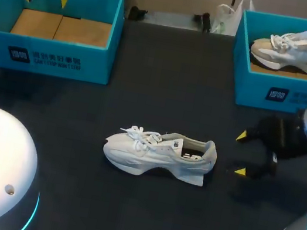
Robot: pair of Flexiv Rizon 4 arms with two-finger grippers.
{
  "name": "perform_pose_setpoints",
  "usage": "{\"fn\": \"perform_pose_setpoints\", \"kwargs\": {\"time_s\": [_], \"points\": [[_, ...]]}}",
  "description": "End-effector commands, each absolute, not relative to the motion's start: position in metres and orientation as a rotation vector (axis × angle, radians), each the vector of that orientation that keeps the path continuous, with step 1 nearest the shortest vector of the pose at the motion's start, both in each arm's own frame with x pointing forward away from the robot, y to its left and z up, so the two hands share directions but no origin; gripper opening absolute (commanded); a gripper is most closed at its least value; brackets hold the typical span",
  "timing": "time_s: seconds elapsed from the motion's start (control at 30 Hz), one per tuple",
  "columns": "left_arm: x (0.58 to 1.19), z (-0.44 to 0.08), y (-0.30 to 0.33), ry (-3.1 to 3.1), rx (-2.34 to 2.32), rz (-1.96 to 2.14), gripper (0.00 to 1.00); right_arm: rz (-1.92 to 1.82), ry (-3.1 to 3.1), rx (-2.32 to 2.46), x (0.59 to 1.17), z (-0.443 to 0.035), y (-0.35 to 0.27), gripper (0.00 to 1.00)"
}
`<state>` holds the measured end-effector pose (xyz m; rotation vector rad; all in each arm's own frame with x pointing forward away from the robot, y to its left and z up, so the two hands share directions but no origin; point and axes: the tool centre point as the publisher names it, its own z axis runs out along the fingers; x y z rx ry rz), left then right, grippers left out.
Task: Take the shoe out of the shoebox, open the shoe tongue, remove and reinsert the insole, then place the shoe into the shoebox
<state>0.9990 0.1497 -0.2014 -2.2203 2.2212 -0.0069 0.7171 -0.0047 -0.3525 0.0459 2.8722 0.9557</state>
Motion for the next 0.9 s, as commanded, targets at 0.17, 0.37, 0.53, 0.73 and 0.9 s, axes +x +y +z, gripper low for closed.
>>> {"fn": "perform_pose_setpoints", "kwargs": {"time_s": [0.17,0.37,0.53,0.73,0.9], "points": [[0.999,-0.201,0.15,2.221,-2.221,-0.004,1.0,1.331,2.691,0.082,0.714,-0.375,-0.007,1.0],[0.999,-0.201,0.15,2.221,-2.221,-0.004,1.0,1.389,2.658,0.055,0.715,-0.379,-0.003,1.0],[0.999,-0.201,0.15,2.221,-2.221,-0.004,1.0,1.389,2.695,0.076,0.715,-0.383,-0.002,1.0],[0.999,-0.201,0.15,2.221,-2.221,-0.004,1.0,1.389,2.695,0.076,0.715,-0.383,-0.002,1.0],[0.999,-0.201,0.15,2.221,-2.221,-0.004,1.0,1.389,2.695,0.076,0.715,-0.383,-0.002,1.0]]}}
